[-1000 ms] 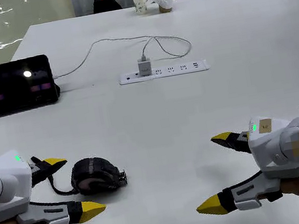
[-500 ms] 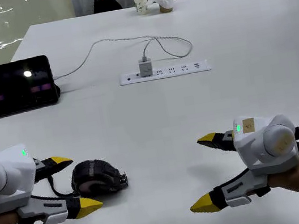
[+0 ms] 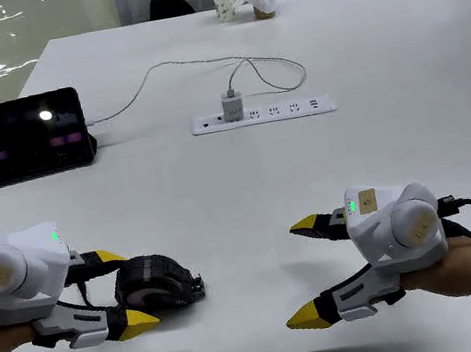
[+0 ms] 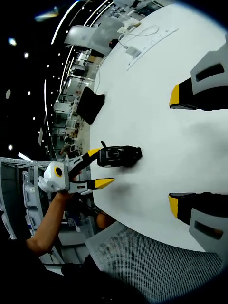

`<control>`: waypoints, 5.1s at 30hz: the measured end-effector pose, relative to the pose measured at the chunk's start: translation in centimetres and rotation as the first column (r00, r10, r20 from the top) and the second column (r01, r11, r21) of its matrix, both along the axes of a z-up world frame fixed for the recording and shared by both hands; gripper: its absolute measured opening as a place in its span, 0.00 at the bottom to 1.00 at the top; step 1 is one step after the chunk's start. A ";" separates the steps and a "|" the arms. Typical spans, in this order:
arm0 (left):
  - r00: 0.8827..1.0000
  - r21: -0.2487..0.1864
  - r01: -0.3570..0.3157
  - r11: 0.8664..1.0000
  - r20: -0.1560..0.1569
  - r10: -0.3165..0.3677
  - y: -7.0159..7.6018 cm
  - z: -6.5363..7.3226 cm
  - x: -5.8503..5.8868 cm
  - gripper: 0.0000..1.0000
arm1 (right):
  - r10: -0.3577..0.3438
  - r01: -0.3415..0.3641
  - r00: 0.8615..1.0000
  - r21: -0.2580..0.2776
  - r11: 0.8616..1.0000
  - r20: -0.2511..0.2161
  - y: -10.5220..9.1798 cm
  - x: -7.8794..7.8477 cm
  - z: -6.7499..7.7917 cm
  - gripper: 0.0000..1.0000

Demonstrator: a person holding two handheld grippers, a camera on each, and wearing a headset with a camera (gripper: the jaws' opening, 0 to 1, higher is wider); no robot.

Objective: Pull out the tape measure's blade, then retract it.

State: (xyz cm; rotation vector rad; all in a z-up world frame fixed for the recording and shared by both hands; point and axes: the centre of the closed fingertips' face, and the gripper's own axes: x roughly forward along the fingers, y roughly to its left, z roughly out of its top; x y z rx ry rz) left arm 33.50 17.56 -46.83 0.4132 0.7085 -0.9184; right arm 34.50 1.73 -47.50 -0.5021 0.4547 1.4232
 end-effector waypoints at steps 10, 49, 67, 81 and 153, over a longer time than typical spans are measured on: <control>0.996 0.069 0.088 0.994 -0.026 -0.086 0.5 -0.1 0.6 0.41 | 0.078 -0.078 0.997 -0.010 0.997 0.008 2.0 0.2 -0.2 0.59; 0.941 0.313 0.328 0.892 -0.187 -0.280 -0.3 -0.1 1.3 0.28 | 0.222 -0.223 0.975 -0.116 0.968 -0.018 9.8 0.4 -2.9 0.27; 0.939 0.324 0.334 0.885 -0.192 -0.285 -0.3 -0.3 1.5 0.26 | 0.241 -0.241 0.970 -0.163 0.957 -0.021 11.5 0.7 -4.2 0.15; 0.939 0.321 0.334 0.886 -0.195 -0.283 -0.4 -0.2 1.3 0.25 | 0.256 -0.255 0.967 -0.185 0.949 -0.022 11.5 0.6 -4.5 0.10; 0.937 0.325 0.331 0.886 -0.222 -0.269 -0.4 -0.3 1.6 0.25 | 0.251 -0.253 0.967 -0.241 0.937 -0.039 5.1 1.8 -4.5 0.09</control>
